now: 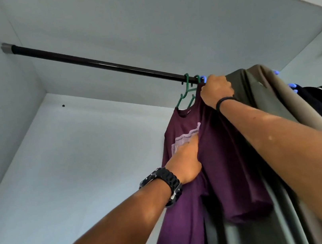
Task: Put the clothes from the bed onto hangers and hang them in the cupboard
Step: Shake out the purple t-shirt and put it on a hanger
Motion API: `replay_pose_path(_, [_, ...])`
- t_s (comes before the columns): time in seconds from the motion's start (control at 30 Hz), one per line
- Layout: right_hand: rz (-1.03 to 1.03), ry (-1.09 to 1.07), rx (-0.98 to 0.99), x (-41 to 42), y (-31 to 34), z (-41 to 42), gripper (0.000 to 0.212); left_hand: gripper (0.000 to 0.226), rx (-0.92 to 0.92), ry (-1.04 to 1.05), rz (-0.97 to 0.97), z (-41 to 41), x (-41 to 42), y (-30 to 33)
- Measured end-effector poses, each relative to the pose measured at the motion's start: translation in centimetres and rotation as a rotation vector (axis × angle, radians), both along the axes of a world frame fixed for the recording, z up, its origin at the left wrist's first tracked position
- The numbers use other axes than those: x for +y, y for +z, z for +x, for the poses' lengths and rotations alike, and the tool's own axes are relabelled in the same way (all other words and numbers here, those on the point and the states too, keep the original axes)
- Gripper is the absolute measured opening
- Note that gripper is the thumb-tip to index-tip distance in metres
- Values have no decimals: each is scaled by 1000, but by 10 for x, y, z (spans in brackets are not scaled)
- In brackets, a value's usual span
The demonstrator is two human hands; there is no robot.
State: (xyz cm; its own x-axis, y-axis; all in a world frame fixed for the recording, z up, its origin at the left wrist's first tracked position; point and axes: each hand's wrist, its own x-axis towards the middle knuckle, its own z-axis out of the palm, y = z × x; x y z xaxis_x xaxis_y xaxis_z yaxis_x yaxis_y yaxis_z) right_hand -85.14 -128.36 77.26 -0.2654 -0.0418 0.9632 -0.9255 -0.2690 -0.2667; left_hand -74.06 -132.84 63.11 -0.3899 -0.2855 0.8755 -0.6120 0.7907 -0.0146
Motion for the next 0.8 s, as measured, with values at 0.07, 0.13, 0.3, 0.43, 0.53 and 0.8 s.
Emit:
replay_pose_path(0.07, [22, 150, -17, 4, -11, -13, 34, 90, 19, -9, 13, 1, 7, -9])
replay_pose_path(0.13, [50, 326, -30, 13, -24, -26, 45, 90, 55, -14, 26, 2, 18, -19])
replay_pose_path(0.3, [322, 524, -30, 40, -63, -53, 60, 66, 143, 9, 190, -7, 55, -38])
replay_pose_path(0.43, [531, 680, -14, 62, -111, -69, 65, 59, 225, 34, 307, -26, 105, -56])
replay_pose_path(0.53, [626, 821, -27, 104, -163, -71, 60, 56, 314, -5, 368, -40, 150, -77])
replay_pose_path(0.8, [698, 1329, -234, 240, -332, -53, 21, 39, 501, 36, 381, -54, 312, -190])
